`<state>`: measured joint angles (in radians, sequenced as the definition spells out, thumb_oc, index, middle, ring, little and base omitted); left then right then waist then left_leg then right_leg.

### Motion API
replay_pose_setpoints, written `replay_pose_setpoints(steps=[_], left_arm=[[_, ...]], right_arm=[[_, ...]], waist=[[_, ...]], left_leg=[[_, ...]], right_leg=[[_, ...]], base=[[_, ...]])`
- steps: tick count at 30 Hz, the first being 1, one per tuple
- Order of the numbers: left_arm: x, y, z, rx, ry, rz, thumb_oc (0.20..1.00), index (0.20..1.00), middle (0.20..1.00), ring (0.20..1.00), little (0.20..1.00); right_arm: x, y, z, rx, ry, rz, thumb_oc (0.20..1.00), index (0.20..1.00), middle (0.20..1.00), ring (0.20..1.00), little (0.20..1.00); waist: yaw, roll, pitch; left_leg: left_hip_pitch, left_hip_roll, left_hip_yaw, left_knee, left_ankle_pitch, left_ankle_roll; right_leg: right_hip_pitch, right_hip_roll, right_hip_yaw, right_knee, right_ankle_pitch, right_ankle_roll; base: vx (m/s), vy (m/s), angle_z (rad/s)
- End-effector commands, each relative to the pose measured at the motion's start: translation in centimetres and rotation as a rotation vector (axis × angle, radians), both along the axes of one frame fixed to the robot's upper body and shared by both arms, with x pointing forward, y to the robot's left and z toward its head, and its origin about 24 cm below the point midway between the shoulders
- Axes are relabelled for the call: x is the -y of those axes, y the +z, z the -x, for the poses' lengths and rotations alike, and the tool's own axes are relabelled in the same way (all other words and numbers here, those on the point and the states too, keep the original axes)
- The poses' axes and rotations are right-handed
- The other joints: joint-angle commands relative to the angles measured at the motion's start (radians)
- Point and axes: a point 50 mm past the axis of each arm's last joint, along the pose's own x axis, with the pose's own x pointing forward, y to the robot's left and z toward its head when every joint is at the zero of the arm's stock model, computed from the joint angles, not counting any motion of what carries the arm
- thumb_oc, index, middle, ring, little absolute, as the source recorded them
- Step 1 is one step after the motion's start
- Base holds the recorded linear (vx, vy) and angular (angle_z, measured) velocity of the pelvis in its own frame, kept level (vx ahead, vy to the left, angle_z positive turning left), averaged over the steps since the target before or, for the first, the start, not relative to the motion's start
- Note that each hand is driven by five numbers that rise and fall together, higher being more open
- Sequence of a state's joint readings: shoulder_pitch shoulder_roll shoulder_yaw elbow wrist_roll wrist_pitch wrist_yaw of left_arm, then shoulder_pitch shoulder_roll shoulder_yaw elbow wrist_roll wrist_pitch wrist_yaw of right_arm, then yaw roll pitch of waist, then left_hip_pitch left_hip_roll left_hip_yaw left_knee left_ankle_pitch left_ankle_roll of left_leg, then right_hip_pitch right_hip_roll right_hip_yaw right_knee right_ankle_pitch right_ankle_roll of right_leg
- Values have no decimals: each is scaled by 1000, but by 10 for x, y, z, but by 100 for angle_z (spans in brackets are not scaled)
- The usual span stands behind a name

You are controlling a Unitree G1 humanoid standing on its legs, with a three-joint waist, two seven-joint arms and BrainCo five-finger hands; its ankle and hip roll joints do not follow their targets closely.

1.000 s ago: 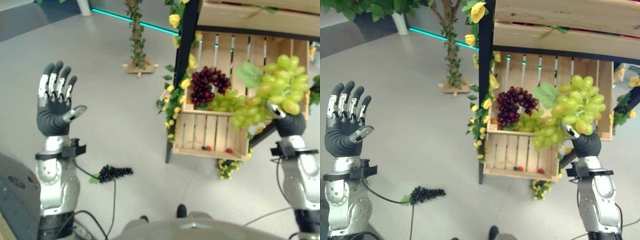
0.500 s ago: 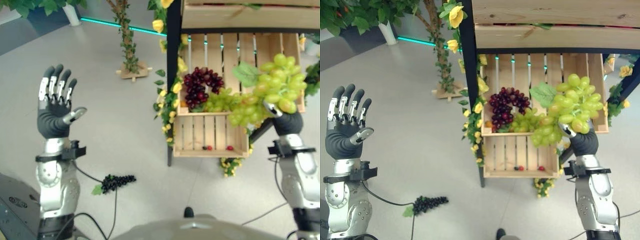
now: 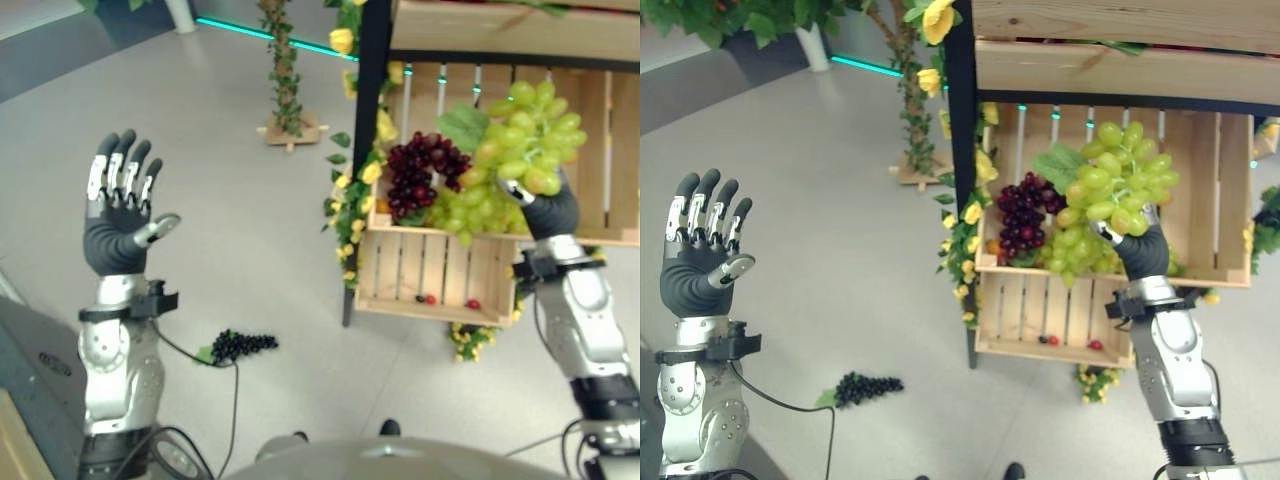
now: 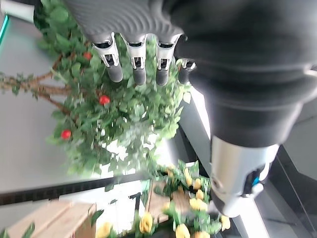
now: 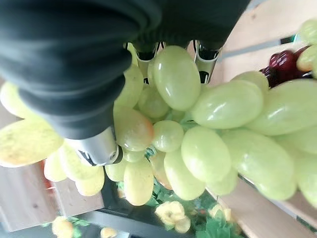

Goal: Pick up the fruits from the basket on one side to the basket on the other side

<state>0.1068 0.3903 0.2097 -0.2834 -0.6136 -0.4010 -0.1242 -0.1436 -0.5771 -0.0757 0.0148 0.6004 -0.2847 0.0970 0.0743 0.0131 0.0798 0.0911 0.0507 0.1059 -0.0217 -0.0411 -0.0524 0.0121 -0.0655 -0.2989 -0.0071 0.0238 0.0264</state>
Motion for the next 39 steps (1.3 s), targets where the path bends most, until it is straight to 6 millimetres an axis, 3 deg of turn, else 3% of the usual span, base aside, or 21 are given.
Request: replay_pose_setpoints(steps=[1, 6, 9, 16, 29, 38, 39], left_arm=[[5, 15, 1, 52, -52, -43, 1000, 1000, 1000, 1000, 1000], [8, 14, -1, 41, -70, -36, 1000, 1000, 1000, 1000, 1000], [12, 13, -3, 31, -98, -32, 1000, 1000, 1000, 1000, 1000], [14, 15, -5, 16, -112, -44, 1000, 1000, 1000, 1000, 1000], [9, 15, -4, -3, -60, -47, 1000, 1000, 1000, 1000, 1000], [7, 13, -4, -8, -39, -42, 1000, 1000, 1000, 1000, 1000], [7, 14, -4, -8, -36, -45, 1000, 1000, 1000, 1000, 1000]], right_arm=[[-6, 35, -16, 160, 1, 7, 200, 200, 200, 200, 200], [-9, 34, -30, 125, -12, 3, 200, 200, 200, 200, 200], [-10, 38, -50, 91, -43, 11, 200, 200, 200, 200, 200], [-12, 65, -82, 82, -109, 37, 200, 200, 200, 200, 200], [2, 85, -95, 85, -258, -21, 200, 200, 200, 200, 200], [8, 83, -97, 67, -311, -15, 200, 200, 200, 200, 200], [7, 82, -97, 64, -299, -8, 407, 407, 407, 407, 407]], waist=[[13, -83, -48], [21, -87, -48], [33, -92, -50], [44, -90, -45], [40, -82, -43], [37, -80, -41], [36, -78, -40]], left_leg=[[-40, -79, 12, 38, -42, 35], [-37, -78, -1, 41, -44, 33], [-35, -76, -9, 41, -43, 30], [-34, -74, -11, 36, -35, 26], [-29, -75, -15, 21, -25, 25], [-26, -75, -20, 15, -22, 24], [-24, -73, -19, 13, -20, 24]], right_leg=[[69, -4, -25, 2, -95, 75], [83, -1, -30, -4, -98, 71], [92, 1, -29, -7, -101, 67], [96, 7, -25, -17, -99, 62], [99, 11, -24, -21, -98, 58], [106, 10, -28, -24, -97, 56], [105, 10, -28, -25, -96, 56]], base=[[24, -43, 16], [13, -24, 13], [-3, -16, 6], [-7, -6, 2], [-2, 1, 1], [0, 0, 0], [0, 0, 0]])
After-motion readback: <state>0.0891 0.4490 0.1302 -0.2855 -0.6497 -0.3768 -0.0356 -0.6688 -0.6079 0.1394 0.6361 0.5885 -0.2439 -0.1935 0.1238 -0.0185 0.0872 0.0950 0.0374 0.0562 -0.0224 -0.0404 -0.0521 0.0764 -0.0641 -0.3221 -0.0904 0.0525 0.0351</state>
